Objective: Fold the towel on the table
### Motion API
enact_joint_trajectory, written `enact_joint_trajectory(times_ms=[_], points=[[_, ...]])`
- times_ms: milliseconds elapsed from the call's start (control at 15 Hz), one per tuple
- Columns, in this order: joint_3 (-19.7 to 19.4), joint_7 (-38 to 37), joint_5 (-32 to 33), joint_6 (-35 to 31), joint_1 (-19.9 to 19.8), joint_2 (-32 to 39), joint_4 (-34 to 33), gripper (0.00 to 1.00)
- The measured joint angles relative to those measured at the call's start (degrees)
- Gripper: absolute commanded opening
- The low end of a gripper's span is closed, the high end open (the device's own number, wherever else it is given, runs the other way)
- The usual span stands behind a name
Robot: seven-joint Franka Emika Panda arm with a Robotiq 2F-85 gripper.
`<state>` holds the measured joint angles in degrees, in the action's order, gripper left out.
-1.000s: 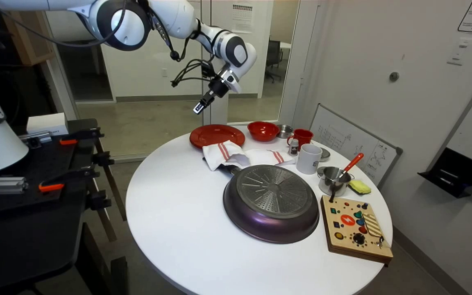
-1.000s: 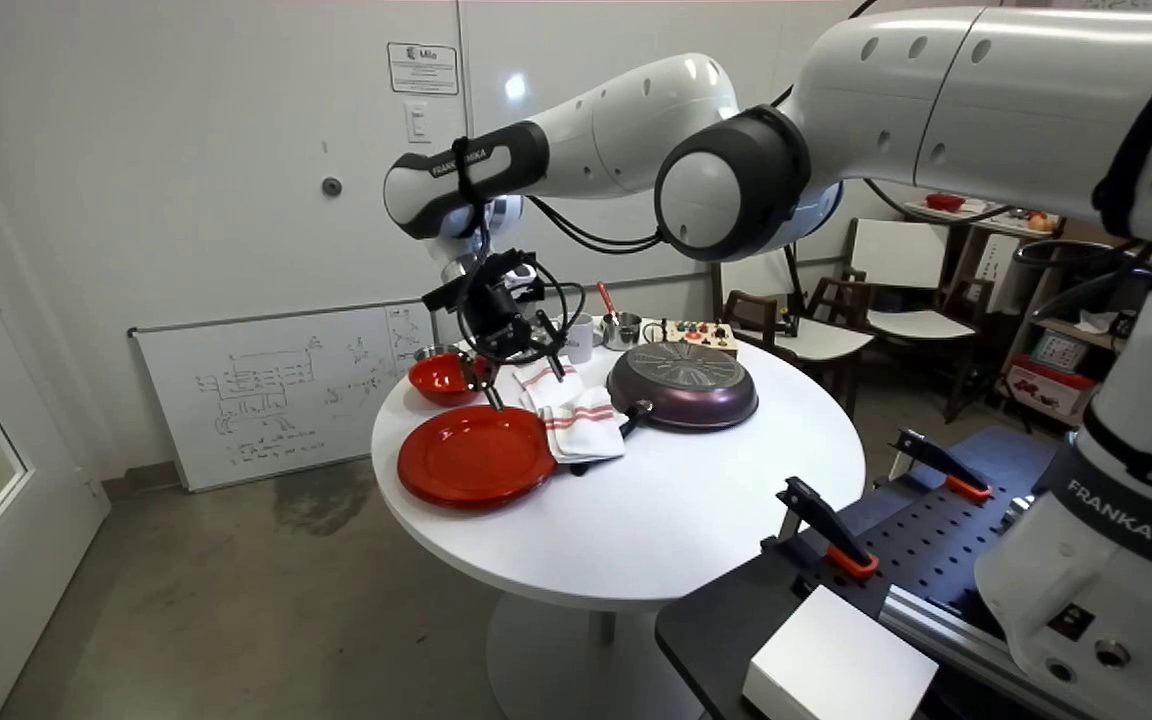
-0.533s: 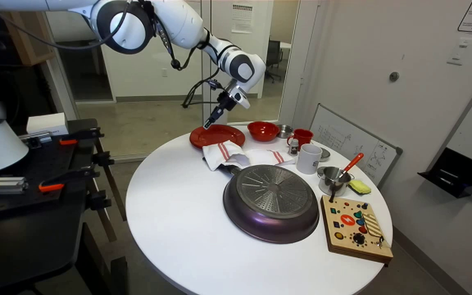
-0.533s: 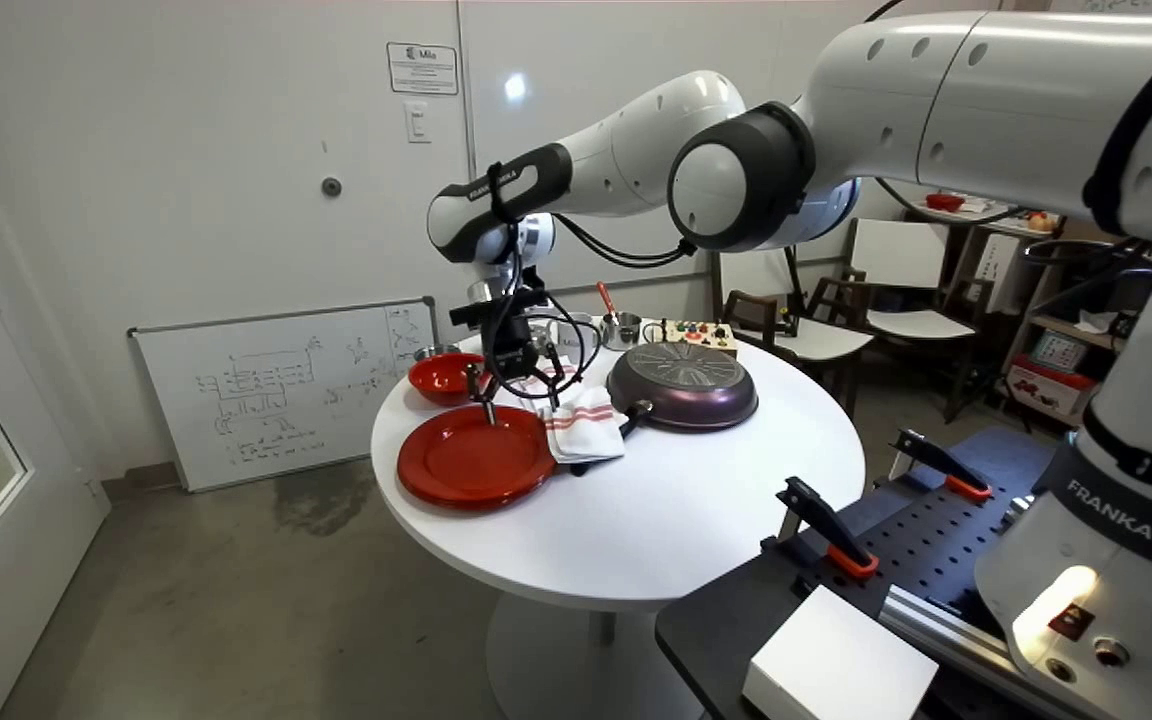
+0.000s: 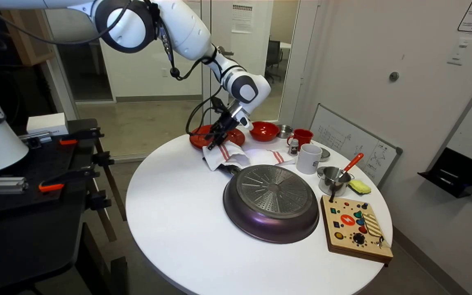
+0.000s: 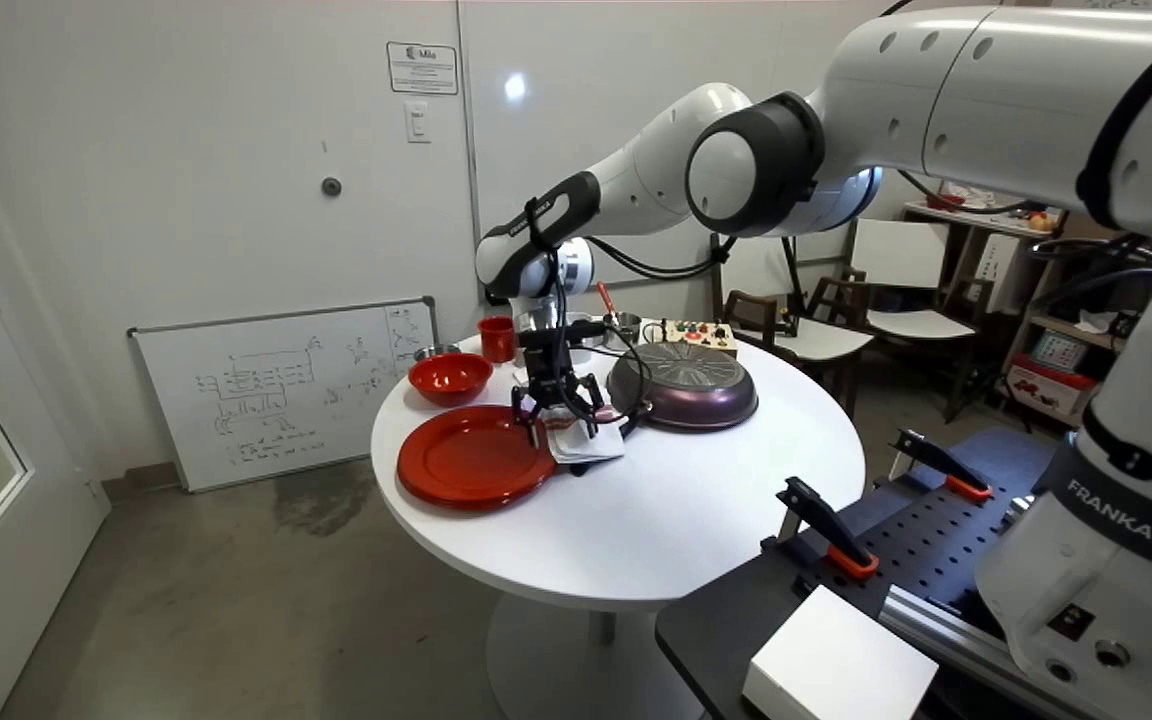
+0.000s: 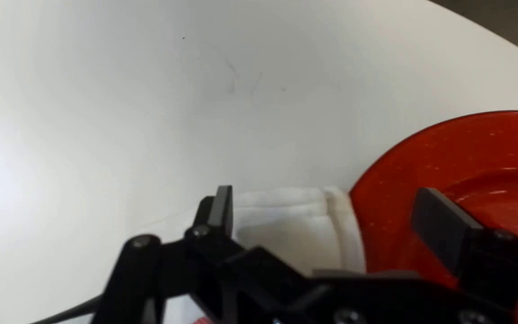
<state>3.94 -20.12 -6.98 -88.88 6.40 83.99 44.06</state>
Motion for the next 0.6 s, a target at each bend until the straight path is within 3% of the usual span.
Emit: enact_joint_trajectory(times_ms=[533,600], points=[[-3.7,5.4,6.9,-22.0,0.5,-10.3,19.4,1.0],[-3.7,6.2,7.8,-24.8,0.6,-11.9,22.0,0.75]])
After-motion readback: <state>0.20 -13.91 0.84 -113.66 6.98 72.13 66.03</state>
